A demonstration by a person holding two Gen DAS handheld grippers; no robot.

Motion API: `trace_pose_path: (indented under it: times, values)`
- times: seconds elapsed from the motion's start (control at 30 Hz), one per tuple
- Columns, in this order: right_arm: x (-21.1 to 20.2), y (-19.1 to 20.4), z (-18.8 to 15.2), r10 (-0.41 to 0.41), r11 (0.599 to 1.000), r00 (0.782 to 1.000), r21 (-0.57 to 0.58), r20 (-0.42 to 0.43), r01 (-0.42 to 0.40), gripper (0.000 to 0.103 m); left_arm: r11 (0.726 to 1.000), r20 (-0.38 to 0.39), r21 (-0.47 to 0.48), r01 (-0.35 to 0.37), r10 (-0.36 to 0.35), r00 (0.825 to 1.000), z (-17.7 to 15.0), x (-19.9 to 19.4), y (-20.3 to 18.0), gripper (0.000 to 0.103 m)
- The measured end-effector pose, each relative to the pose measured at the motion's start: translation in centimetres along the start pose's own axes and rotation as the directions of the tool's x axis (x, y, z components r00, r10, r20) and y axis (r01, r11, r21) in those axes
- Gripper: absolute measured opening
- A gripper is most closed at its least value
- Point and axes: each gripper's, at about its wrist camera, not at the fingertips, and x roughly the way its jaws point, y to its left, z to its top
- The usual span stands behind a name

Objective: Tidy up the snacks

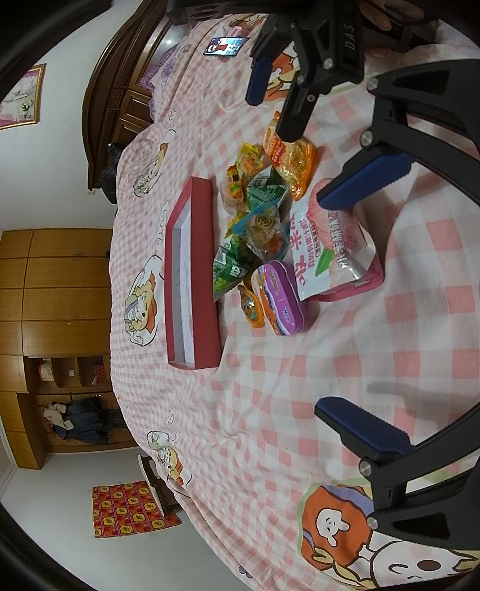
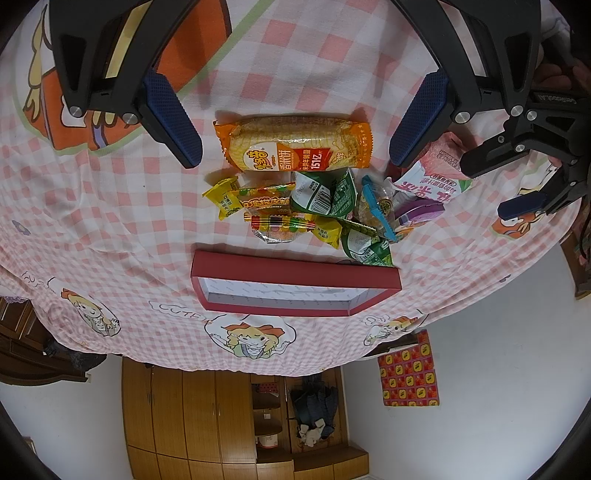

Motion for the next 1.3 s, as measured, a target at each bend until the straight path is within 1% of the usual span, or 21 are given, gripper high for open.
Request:
trace_pose_path:
  times: [0.1, 0.23, 0.33, 0.37, 0.5, 0.53, 0.63, 0.73, 0.83, 0.87, 0.9, 1.0, 1.03, 1.07, 1.1, 1.13, 1.17, 1.2, 1.23, 1.3]
  values:
    - [0.0, 0.0, 0.0, 0.0, 1.0, 1.0, 0.0, 0.0, 0.0, 0.103, 1.0, 0.0, 0.0, 0.001, -0.001, 1.0, 0.0, 0.0, 0.0, 0.103]
    - [0.0, -0.1, 0.1, 0.001, 1.0, 1.0, 0.002, 0.0, -0.001, 0.103, 1.0, 0.004, 0.012, 0.026, -0.026, 1.0, -0.1, -0.2, -0.5, 0.103]
    - [0.0, -0.1, 0.0, 0.002, 1.0, 1.0, 0.009, 0.001, -0.002, 0.103, 0.999, 0.025, 0.046, 0.0, -0.001, 1.0, -0.1, -0.6, -1.3, 0.103]
    - [-0.1, 0.0, -0.1, 0.004, 1.0, 1.0, 0.012, 0.004, -0.004, 0.103, 0.998, 0.02, 0.057, -0.001, 0.0, 1.0, 0.0, -0.5, -1.6, 0.103]
    - [-0.4, -0.6, -0.4, 0.015, 0.999, 1.0, 0.049, 0.015, -0.016, 0.103, 0.992, -0.046, 0.1, 0.072, -0.067, 0.997, 0.5, 0.4, -2.7, 0.103]
    - [-0.5, -0.8, -0.4, 0.019, 0.998, 1.0, 0.062, 0.016, -0.02, 0.103, 0.992, -0.054, 0.102, 0.072, -0.067, 0.996, 0.6, 0.5, -2.9, 0.103]
    - [-0.5, -1.5, -0.5, 0.031, 0.994, 0.999, 0.103, 0.01, -0.032, 0.103, 0.992, -0.076, 0.121, 0.024, -0.015, 0.997, 1.1, 0.8, -3.7, 0.103]
    - [-0.1, -2.1, -0.4, 0.045, 0.99, 0.999, 0.131, -0.012, -0.043, 0.103, 0.991, -0.119, 0.132, 0.003, 0.012, 0.993, 1.4, 1.9, -4.2, 0.103]
    - [1.0, -2.0, -0.5, 0.053, 0.991, 0.996, 0.13, -0.066, -0.044, 0.103, 0.991, -0.165, 0.133, -0.011, 0.033, 0.986, 1.2, 3.3, -4.3, 0.103]
    - [1.3, -2.1, -0.5, 0.053, 0.991, 0.996, 0.128, -0.077, -0.043, 0.103, 0.991, -0.178, 0.132, -0.008, 0.031, 0.983, 1.1, 3.7, -4.3, 0.101]
    - [1.4, -2.0, -0.5, 0.05, 0.992, 0.995, 0.123, -0.088, -0.039, 0.103, 0.992, -0.191, 0.124, 0.008, 0.016, 0.981, 0.9, 3.9, -4.1, 0.096]
    - [1.3, -1.8, -0.4, 0.043, 0.993, 0.994, 0.112, -0.097, -0.032, 0.103, 0.995, -0.204, 0.091, 0.051, -0.031, 0.978, 0.7, 4.1, -3.4, 0.092]
    - [0.9, -1.8, -0.3, 0.057, 0.993, 0.995, 0.11, -0.084, -0.048, 0.103, 0.995, -0.201, 0.081, 0.06, -0.043, 0.979, 0.7, 3.9, -3.2, 0.087]
    - [0.3, -2.0, -0.1, 0.092, 0.99, 0.994, 0.11, -0.067, -0.084, 0.103, 0.995, -0.198, 0.072, 0.067, -0.052, 0.979, 0.8, 3.8, -3.0, 0.084]
    - [-0.3, -2.2, 0.1, 0.128, 0.986, 0.99, 0.11, -0.049, -0.122, 0.103, 0.995, -0.198, 0.063, 0.071, -0.058, 0.979, 0.8, 3.7, -2.8, 0.077]
    - [-1.1, -2.4, 0.4, 0.169, 0.981, 0.985, 0.099, -0.026, -0.166, 0.103, 0.996, -0.202, 0.058, 0.072, -0.059, 0.978, 0.8, 3.6, -2.8, 0.075]
    - [-1.4, -2.3, 0.7, 0.187, 0.98, 0.982, 0.078, -0.023, -0.184, 0.103, 0.996, -0.209, 0.053, 0.068, -0.055, 0.976, 0.7, 3.6, -2.6, 0.073]
    - [-1.6, -2.1, 1.1, 0.203, 0.979, 0.978, 0.028, -0.035, -0.203, 0.103, 0.997, -0.218, 0.05, 0.066, -0.054, 0.975, 0.6, 3.6, -2.6, 0.071]
    - [-1.5, -1.8, 1.3, 0.203, 0.979, 0.978, -0.018, -0.056, -0.204, 0.103, 0.997, -0.229, 0.045, 0.063, -0.051, 0.972, 0.6, 3.5, -2.5, 0.071]
    - [-0.9, -0.7, 1.6, 0.165, 0.969, 0.979, -0.166, -0.122, -0.184, 0.103, 0.997, -0.232, 0.036, 0.064, -0.054, 0.971, 0.6, 2.9, -2.3, 0.071]
